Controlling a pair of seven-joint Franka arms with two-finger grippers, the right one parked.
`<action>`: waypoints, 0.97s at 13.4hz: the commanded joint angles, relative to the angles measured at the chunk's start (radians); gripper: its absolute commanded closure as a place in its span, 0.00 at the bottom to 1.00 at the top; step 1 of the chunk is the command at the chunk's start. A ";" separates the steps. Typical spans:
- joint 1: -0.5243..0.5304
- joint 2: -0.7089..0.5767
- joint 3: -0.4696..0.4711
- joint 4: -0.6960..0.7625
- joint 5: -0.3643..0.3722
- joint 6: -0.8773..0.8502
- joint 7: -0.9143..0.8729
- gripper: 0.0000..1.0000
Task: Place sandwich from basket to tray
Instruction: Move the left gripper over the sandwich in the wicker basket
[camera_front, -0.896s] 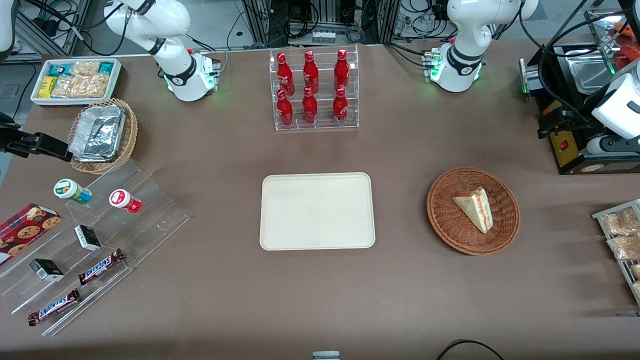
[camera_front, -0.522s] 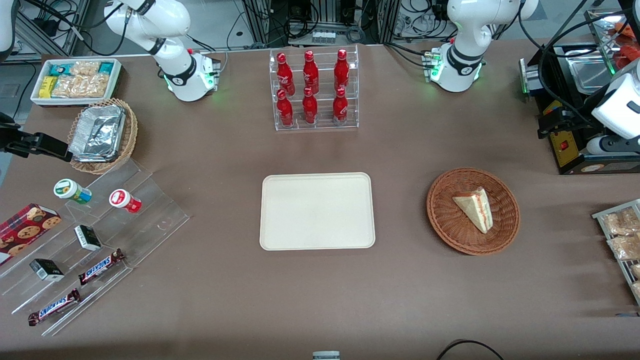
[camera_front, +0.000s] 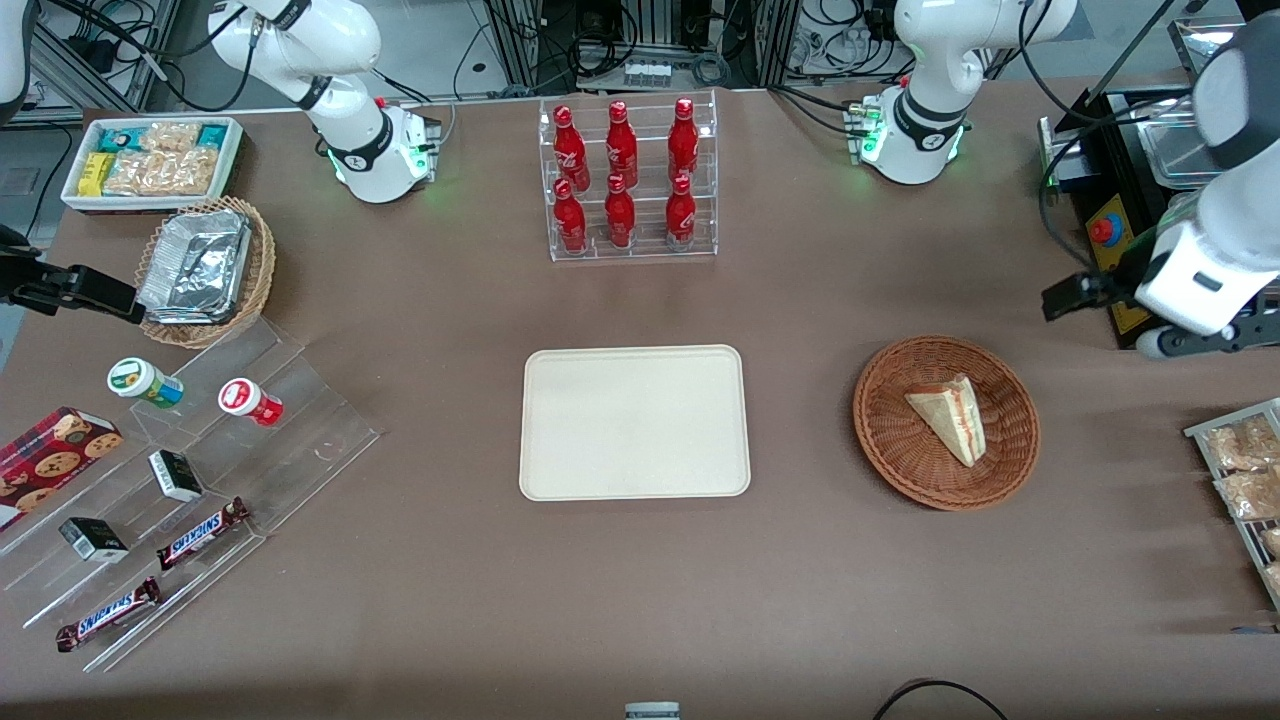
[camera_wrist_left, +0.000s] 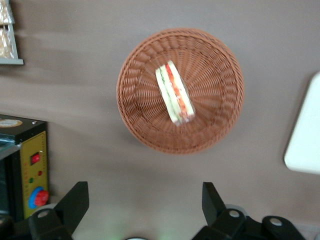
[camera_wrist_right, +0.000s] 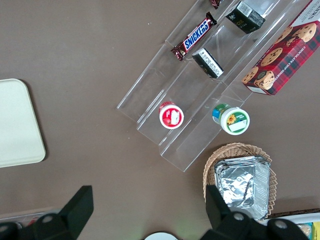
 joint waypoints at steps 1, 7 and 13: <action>-0.008 -0.020 -0.004 -0.097 0.023 0.110 -0.082 0.00; -0.025 0.006 -0.013 -0.230 0.023 0.284 -0.299 0.00; -0.042 0.093 -0.013 -0.309 0.006 0.435 -0.317 0.00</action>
